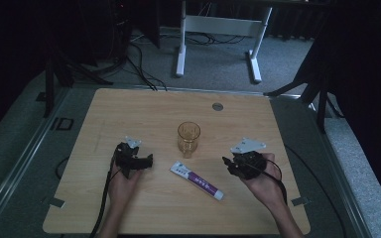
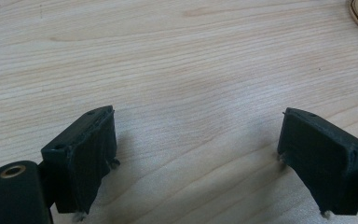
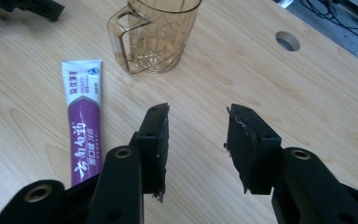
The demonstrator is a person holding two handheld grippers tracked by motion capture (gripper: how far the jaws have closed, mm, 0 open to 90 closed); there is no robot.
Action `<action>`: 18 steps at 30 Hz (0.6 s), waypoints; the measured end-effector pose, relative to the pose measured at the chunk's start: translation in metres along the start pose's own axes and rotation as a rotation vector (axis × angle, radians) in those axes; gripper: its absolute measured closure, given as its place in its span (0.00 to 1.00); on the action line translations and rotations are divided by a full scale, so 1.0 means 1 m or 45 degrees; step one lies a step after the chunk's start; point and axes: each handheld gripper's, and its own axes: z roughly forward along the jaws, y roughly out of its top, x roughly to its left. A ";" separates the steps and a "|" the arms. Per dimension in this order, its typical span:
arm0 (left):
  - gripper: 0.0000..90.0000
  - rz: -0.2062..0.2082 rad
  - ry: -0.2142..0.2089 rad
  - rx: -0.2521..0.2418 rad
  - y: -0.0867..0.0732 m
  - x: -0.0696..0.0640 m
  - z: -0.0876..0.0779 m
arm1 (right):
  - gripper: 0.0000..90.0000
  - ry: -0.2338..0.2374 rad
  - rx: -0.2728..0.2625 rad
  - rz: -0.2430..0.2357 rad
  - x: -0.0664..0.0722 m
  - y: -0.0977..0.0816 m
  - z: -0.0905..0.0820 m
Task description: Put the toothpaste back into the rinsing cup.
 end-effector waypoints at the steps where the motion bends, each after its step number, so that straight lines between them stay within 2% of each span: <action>1: 0.13 0.000 0.000 0.000 0.000 0.000 0.000 | 0.65 0.002 -0.001 -0.001 0.001 0.001 0.000; 6: 0.13 0.000 0.000 0.000 0.000 0.000 0.000 | 0.65 0.006 -0.009 -0.024 0.004 0.004 0.001; 18: 0.13 -0.001 0.000 0.000 0.000 0.000 0.000 | 0.70 0.031 0.028 -0.070 0.009 0.011 0.004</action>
